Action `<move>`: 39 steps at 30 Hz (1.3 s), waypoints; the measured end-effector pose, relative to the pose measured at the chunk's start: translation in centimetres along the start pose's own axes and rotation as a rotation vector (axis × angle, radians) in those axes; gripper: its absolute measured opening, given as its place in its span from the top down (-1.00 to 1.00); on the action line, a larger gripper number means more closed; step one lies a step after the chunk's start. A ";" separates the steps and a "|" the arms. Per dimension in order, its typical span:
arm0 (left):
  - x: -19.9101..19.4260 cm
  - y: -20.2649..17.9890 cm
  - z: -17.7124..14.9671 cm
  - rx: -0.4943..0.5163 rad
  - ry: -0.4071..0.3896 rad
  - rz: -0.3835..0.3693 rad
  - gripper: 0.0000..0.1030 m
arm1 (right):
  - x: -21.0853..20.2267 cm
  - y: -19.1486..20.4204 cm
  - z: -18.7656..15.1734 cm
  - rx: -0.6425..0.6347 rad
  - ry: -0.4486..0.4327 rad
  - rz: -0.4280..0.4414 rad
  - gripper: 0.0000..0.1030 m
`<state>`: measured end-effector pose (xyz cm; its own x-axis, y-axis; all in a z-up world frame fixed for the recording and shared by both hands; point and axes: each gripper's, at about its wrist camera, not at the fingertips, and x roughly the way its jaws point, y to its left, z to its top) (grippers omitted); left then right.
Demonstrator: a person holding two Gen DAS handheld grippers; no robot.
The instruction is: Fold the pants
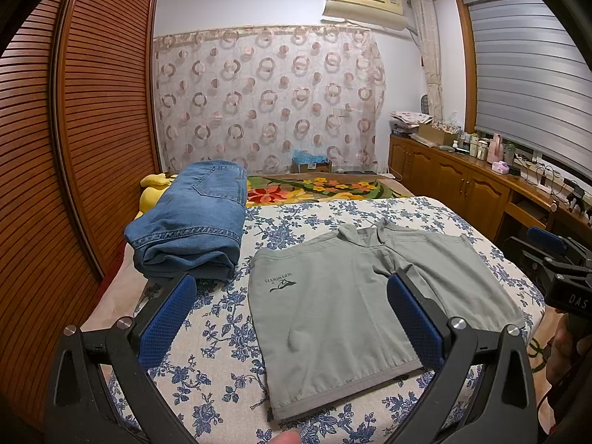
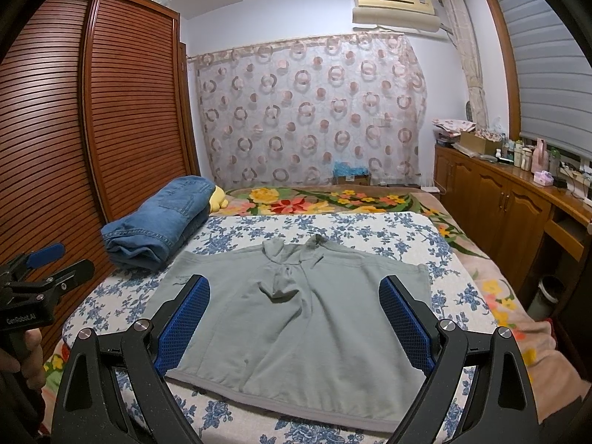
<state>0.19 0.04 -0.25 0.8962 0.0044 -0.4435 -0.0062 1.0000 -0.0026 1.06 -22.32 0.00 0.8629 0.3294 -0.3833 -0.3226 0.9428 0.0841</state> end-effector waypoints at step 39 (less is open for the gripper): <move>5.8 3.4 -6.8 -0.048 0.249 -0.056 -0.95 | 6.8 -0.9 -3.2 -0.078 0.219 -0.031 -0.82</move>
<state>2.32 3.45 -8.87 0.7591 -0.0585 -0.6484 0.0144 0.9972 -0.0731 5.96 -21.04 -5.65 0.7707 0.2733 -0.5756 -0.3335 0.9428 0.0011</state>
